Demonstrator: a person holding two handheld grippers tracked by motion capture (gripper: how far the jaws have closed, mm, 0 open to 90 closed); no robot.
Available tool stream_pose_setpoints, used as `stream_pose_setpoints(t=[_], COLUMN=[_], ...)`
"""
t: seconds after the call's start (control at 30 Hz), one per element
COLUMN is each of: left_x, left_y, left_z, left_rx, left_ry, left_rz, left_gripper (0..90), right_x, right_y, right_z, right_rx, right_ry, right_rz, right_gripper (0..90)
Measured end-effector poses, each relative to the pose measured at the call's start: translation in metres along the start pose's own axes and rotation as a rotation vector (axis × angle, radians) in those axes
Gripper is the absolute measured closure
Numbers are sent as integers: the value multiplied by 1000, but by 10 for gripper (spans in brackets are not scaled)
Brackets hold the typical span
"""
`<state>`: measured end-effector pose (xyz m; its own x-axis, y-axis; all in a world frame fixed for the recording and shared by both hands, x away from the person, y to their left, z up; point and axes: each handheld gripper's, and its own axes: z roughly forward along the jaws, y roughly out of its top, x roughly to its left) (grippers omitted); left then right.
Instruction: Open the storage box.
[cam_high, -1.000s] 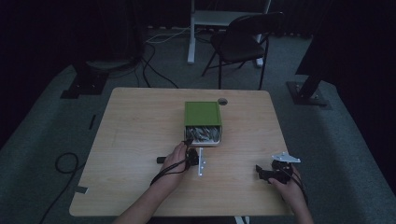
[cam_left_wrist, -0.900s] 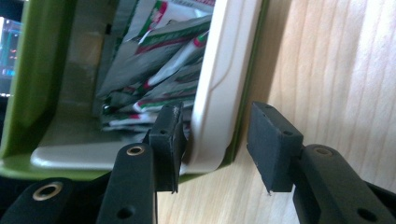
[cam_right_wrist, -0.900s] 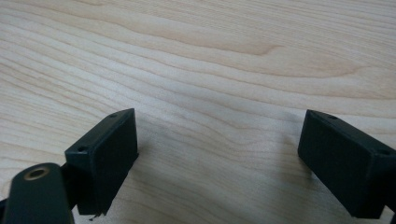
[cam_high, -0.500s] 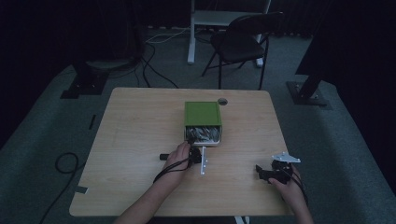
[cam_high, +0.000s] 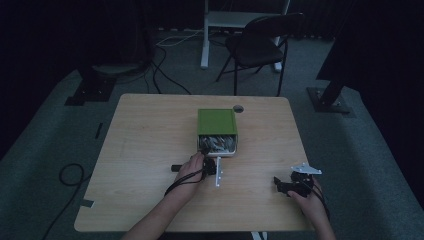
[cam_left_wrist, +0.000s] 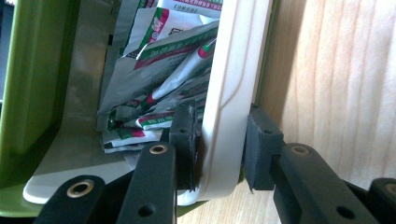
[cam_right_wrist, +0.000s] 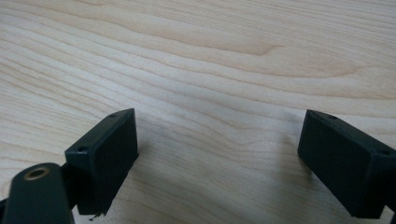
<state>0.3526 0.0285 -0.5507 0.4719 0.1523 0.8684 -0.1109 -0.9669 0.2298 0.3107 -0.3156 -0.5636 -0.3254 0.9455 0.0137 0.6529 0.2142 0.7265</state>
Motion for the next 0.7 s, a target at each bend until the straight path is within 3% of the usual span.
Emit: stream_pose_setpoints(t=[0.7], left_x=[-8], left_y=[2], left_z=[-17], left_rx=[-13], left_ry=[-17], left_rz=[-7], left_gripper=[697], right_x=[0], right_y=[0], right_z=[0], right_rx=[0], right_ry=[0], right_rz=[0], right_gripper=[117])
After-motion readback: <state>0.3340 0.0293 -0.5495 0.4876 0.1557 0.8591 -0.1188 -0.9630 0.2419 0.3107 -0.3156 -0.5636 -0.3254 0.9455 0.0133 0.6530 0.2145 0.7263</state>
